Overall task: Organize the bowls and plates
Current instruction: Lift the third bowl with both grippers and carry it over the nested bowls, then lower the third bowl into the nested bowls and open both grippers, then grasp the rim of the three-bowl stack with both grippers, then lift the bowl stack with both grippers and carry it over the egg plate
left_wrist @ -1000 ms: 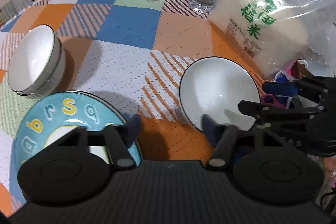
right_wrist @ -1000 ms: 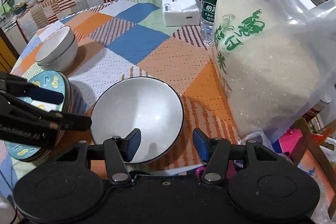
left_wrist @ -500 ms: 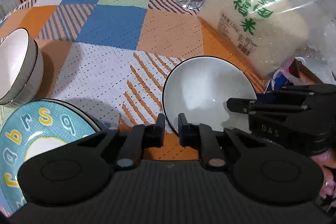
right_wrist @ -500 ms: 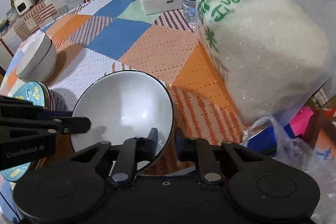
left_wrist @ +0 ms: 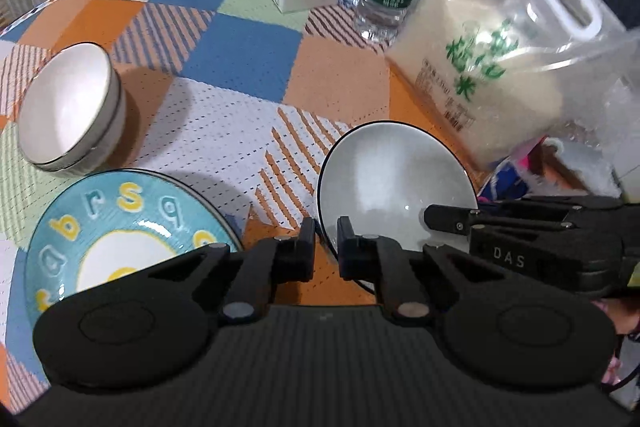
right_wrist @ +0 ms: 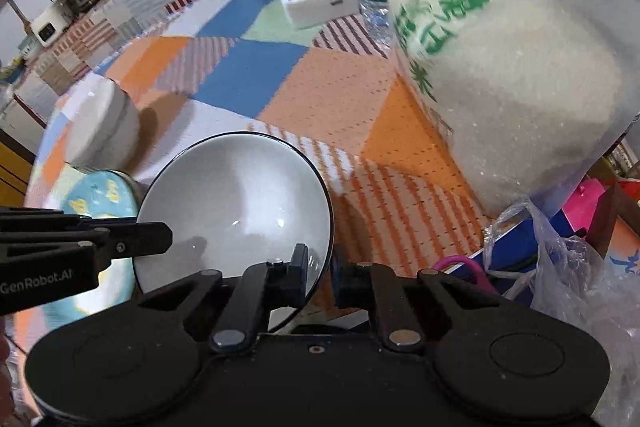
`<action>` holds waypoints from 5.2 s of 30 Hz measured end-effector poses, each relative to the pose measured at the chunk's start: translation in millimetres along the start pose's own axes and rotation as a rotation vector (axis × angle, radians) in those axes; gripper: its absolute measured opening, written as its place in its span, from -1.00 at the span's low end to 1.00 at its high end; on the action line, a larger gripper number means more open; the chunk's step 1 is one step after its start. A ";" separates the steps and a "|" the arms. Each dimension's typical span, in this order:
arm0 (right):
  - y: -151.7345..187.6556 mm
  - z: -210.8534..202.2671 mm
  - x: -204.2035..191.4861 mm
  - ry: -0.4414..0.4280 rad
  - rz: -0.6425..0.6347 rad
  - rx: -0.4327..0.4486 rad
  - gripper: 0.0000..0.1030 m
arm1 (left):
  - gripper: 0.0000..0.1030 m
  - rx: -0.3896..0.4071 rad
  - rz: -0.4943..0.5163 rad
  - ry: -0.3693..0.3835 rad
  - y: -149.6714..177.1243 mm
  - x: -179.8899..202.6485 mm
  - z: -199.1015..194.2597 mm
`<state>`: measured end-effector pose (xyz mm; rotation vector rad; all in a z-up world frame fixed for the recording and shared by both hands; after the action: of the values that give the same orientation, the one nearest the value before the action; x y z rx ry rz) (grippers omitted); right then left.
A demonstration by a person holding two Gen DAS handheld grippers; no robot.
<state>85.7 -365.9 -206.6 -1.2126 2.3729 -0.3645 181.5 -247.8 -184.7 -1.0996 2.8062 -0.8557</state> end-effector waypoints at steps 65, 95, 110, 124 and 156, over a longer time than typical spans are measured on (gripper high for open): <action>-79.5 95.7 -268.9 -0.113 -0.772 0.180 -0.72 | -0.76 0.208 -0.266 -0.251 2.0 -244.1 -30.6; -86.6 81.1 -217.6 -0.324 -0.144 0.022 0.42 | 0.52 0.210 -0.478 -0.060 17.2 -275.8 -41.3; -76.7 160.4 -215.2 -0.212 0.022 -0.211 0.43 | 0.16 0.247 -0.700 0.153 36.9 -299.9 9.0; -72.9 176.0 -227.2 -0.345 0.099 -0.235 0.16 | -0.37 0.275 -0.743 0.217 33.1 -294.0 28.3; -69.0 160.9 -228.2 -0.532 0.042 -0.200 0.16 | -0.32 0.261 -0.517 0.115 21.6 -270.3 1.6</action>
<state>331.6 -224.8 -255.0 -1.1647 1.9944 0.1976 372.0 -65.0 -246.5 -1.8044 2.4122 -1.3087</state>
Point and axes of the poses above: each gripper's, at about its wrist camera, not at the fingertips, and z roughly the way its jaws point, x to its right, y to its underside, the point moved 9 cm from there along z, roughly the way its jaws point, and after that the axes turned 9 degrees about z, right-handed, at the moved point
